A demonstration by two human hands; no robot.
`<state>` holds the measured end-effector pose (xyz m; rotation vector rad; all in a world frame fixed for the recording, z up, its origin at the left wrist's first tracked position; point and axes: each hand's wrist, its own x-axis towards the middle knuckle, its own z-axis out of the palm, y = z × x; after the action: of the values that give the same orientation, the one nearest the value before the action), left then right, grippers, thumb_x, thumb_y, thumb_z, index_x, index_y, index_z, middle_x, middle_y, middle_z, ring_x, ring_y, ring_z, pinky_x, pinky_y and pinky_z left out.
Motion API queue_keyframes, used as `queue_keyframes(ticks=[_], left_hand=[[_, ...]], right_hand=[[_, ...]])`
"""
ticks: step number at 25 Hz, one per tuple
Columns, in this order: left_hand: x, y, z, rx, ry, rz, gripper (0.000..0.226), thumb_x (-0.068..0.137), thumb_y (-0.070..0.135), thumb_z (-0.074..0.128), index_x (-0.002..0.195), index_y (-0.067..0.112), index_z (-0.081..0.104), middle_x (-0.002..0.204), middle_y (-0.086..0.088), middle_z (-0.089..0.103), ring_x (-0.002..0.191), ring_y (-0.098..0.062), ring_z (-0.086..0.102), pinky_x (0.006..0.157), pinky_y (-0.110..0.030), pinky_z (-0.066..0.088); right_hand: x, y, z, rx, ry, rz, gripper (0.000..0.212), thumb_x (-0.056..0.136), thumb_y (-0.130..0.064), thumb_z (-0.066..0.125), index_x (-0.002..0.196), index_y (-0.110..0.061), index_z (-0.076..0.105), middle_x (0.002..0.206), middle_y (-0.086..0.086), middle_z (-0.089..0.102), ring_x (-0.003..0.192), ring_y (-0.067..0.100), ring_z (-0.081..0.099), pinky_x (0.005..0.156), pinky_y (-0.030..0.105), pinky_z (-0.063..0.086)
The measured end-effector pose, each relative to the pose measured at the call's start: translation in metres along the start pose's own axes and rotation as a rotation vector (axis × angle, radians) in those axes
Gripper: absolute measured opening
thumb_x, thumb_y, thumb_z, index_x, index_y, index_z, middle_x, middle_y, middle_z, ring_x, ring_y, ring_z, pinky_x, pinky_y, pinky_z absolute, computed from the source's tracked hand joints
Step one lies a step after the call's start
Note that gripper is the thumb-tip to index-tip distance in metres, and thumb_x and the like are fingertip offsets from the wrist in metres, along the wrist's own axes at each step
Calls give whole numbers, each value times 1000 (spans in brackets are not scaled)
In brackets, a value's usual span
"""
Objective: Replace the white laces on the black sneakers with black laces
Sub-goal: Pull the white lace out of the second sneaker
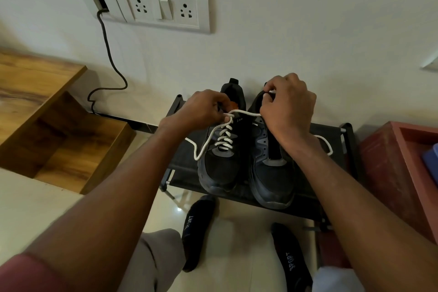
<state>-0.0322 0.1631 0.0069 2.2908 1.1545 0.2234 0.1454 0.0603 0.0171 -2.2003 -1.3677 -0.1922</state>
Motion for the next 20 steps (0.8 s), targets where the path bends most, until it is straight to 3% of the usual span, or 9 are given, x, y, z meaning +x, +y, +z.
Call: queue_keyframes(ticks=[2, 5, 8, 12, 15, 20], left_hand=[[2, 0, 2, 13, 19, -1, 18, 84, 28, 85, 100, 28, 78, 71, 13, 58, 68, -1, 51, 59, -23, 33], [6, -1, 5, -73, 101, -44, 19, 75, 23, 91, 92, 22, 81, 66, 10, 61, 67, -3, 54, 62, -25, 39], [6, -8, 7, -175, 125, -51, 24, 71, 18, 93, 89, 25, 78, 68, 4, 70, 73, -13, 65, 72, -30, 48], [2, -18, 7, -203, 109, 19, 18, 84, -1, 77, 89, 16, 75, 60, 15, 66, 59, 4, 63, 66, -17, 45], [0, -16, 8, -199, 102, 45, 17, 89, -3, 72, 93, 12, 79, 55, 23, 62, 58, 9, 62, 63, -5, 42], [7, -25, 11, -321, 120, -18, 10, 86, 6, 80, 86, 16, 80, 72, -4, 73, 66, -4, 60, 71, -26, 51]], right_hand=[[0, -4, 3, 69, 39, -20, 20, 87, -7, 63, 96, -21, 74, 105, 2, 62, 98, 24, 58, 82, 39, 44], [-1, -11, 5, 199, -212, -87, 29, 86, -5, 59, 84, -25, 80, 94, -3, 69, 79, 16, 61, 70, 30, 48], [-13, -17, 12, 202, -398, -173, 24, 96, -17, 63, 103, -31, 81, 97, -4, 76, 81, 16, 67, 71, 30, 54], [-17, -21, 21, 183, -354, -130, 17, 96, -31, 74, 111, -35, 80, 97, -2, 77, 87, 22, 71, 76, 36, 58], [-15, -21, 26, 242, -360, -111, 17, 91, -34, 80, 108, -34, 80, 92, -3, 77, 84, 20, 71, 75, 36, 59], [-13, -17, 30, 220, -311, -19, 4, 92, -21, 75, 94, -23, 77, 85, 0, 73, 78, 21, 69, 73, 42, 62]])
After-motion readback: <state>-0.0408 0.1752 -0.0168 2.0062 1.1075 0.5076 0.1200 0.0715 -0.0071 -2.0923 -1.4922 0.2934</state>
